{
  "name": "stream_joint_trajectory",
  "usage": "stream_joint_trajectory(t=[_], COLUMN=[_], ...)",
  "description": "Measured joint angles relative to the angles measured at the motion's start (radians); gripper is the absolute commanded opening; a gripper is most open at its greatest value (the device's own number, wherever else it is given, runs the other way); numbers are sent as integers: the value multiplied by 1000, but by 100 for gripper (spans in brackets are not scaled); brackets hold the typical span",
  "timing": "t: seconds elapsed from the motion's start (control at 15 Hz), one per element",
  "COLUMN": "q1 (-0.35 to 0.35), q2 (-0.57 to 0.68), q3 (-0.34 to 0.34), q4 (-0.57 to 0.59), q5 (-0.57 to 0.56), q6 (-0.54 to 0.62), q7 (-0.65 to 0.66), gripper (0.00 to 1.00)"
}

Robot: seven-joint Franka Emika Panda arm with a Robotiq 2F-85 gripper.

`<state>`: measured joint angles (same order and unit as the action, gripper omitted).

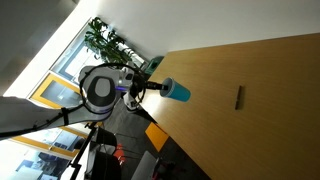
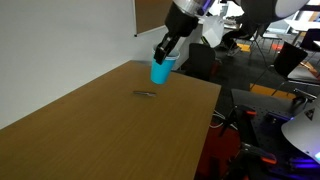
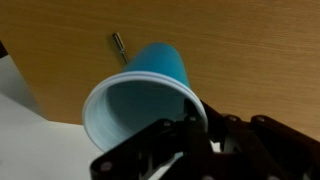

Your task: Move the cup to the left of the table

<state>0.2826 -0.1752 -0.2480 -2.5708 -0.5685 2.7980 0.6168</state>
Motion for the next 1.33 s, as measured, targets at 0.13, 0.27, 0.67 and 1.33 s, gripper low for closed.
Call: stream_joint_trajectory(t=[0.13,0.27,0.67,1.33], q1=[26,54,114,119], q2=[20,52,199,436], q3=[36,62,122,213], q4=[10,27,115,324], q5=[9,36,77,98], q6=[0,0,-1,-67], q7=[9,9,9,-15], gripper=[2,2,2,2])
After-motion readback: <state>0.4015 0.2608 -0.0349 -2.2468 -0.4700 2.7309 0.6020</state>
